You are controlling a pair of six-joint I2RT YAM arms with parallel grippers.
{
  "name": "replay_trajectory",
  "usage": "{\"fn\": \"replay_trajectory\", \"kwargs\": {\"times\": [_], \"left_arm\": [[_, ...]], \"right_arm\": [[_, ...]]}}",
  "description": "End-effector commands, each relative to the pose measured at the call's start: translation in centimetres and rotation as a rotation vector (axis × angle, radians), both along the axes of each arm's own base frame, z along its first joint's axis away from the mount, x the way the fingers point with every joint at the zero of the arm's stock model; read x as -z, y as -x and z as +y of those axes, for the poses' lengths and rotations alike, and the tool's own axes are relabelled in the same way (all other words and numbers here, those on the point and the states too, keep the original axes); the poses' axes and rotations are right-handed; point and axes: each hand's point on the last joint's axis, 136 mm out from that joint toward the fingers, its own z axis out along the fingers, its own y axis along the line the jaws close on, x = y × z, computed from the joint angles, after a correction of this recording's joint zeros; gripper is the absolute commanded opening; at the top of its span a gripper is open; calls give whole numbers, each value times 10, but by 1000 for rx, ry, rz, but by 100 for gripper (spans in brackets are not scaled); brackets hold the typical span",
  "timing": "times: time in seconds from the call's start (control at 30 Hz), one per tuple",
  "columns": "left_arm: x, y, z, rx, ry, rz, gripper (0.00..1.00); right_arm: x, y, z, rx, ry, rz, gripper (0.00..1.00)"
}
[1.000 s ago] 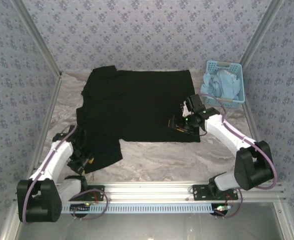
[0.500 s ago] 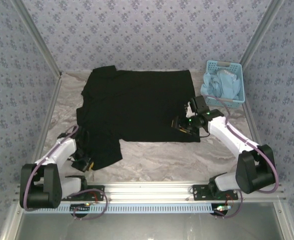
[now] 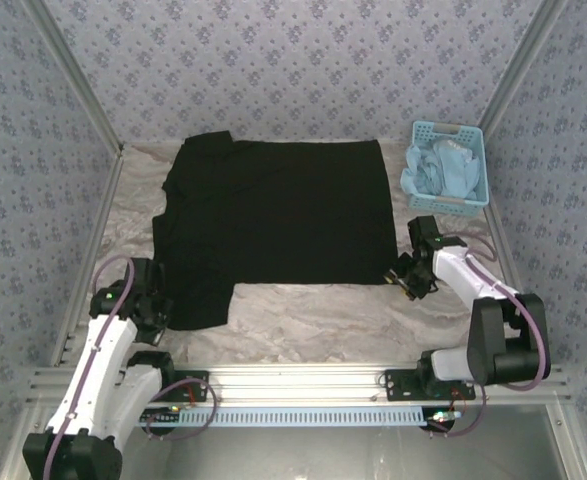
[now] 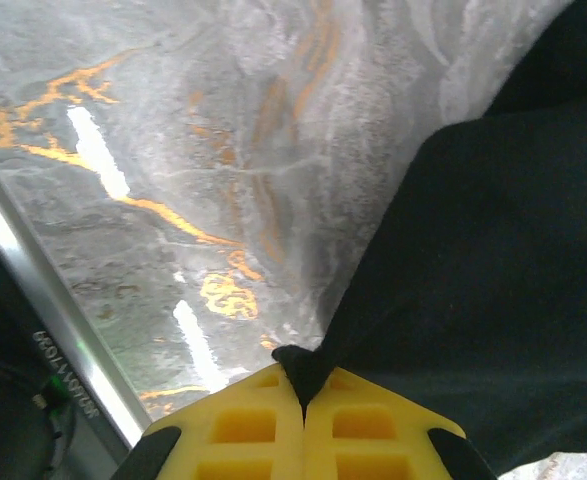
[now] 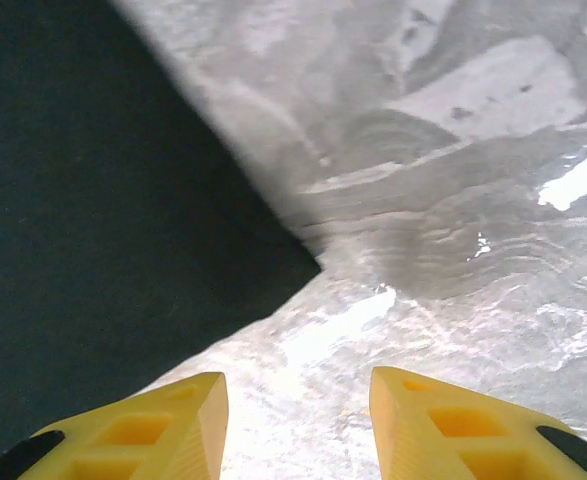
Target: Fold and stack the t-shirts
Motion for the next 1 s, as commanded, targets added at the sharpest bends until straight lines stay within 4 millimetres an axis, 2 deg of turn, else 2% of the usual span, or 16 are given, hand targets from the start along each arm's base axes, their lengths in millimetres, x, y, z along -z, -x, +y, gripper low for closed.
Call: {"fn": "replay_trajectory", "kwargs": {"times": [0.0,0.13,0.3,0.47,0.57,0.63,0.77,0.97], "left_arm": [[-1,14,7,-34,-34,52,0],[-2,12,6,-27,-29,43,0],[-3,12,4,-21,-22,32,0],[-8,18,4,-33,-17,32,0],[-12,24,2,-63,-5,17,0],[-13,26,0,-77,3,8,0],[-19,31,0,-94,0,-5,0],[-31,42,1,-150,-4,-28,0]], "right_arm": [[7,-15,-2,41,-9,-30,45],[7,-31,-1,15,-1,-62,47],[21,-27,-3,19,8,-26,42],[28,-39,-7,-5,49,-54,23],[25,-40,-9,-19,67,-64,6],[22,-37,-9,-26,74,-67,1],[11,-23,-9,-26,86,-61,0],[-10,17,-7,-55,139,18,0]]}}
